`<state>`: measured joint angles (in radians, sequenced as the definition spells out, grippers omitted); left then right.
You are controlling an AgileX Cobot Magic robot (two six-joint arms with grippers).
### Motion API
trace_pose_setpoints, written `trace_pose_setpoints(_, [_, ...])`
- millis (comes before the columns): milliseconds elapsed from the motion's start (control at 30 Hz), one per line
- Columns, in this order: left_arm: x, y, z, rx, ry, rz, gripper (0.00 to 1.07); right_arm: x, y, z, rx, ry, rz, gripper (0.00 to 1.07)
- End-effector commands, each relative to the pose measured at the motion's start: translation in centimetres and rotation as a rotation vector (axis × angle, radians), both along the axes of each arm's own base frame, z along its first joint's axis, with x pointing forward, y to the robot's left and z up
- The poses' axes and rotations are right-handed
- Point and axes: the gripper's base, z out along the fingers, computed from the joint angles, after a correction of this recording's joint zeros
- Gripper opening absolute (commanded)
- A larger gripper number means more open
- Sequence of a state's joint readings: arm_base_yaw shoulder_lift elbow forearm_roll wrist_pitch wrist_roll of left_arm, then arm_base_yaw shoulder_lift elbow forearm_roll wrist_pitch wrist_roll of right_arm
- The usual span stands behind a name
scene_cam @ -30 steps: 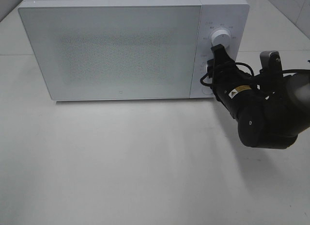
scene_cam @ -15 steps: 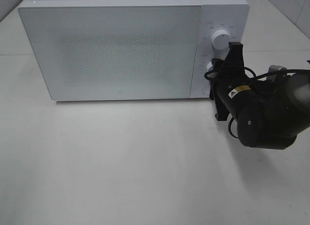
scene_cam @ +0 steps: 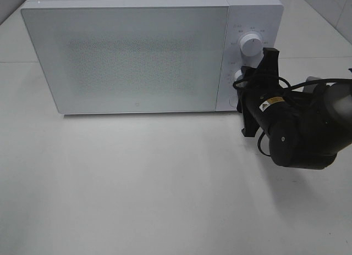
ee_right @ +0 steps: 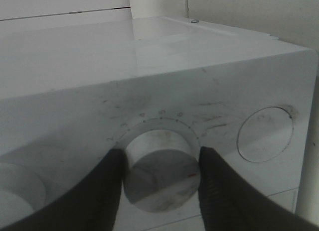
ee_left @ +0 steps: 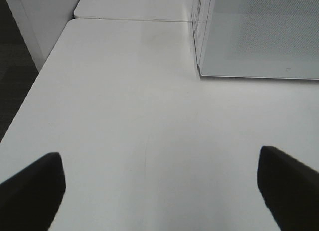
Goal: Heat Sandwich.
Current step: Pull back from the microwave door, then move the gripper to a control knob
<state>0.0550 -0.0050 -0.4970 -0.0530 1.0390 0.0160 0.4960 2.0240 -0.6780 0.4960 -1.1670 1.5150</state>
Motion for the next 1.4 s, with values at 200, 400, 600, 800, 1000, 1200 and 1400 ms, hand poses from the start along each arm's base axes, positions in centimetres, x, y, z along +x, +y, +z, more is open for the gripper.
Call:
trace_pose_setpoints(200, [-0.4,-0.1,0.0,-0.001,-0.028,-0.001,0.98,0.6,0.5,2.4,0.020,-0.212,0.018,0.29])
trace_pose_setpoints(400, [-0.4,-0.1,0.0,-0.001,-0.028,-0.001,0.98,0.6,0.6,2.4,0.018,-0.213,0.028,0.42])
trace_pose_setpoints(600, [-0.4,-0.1,0.0,-0.001,-0.028,-0.001,0.98,0.6,0.9,2.5,0.011,-0.221,0.061,0.58])
trace_pose_setpoints(800, [-0.4,-0.1,0.0,-0.001,-0.028,-0.001,0.98,0.6,0.9,2.5,0.009,-0.221,0.069,0.79])
trace_pose_setpoints(1000, [-0.4,-0.1,0.0,-0.001,-0.028,-0.001,0.98,0.5,1.2,2.5,0.004,-0.220,0.097,0.79])
trace_pose_setpoints(1200, [-0.4,-0.1,0.0,-0.001,-0.028,-0.001,0.98,-0.1,0.8,1.9,-0.003,-0.193,0.098,0.77])
trace_pose_setpoints(1400, [-0.4,-0.1,0.0,-0.001,-0.028,-0.001,0.98,-1.6,0.3,1.5,-0.011,-0.160,0.131,0.77])
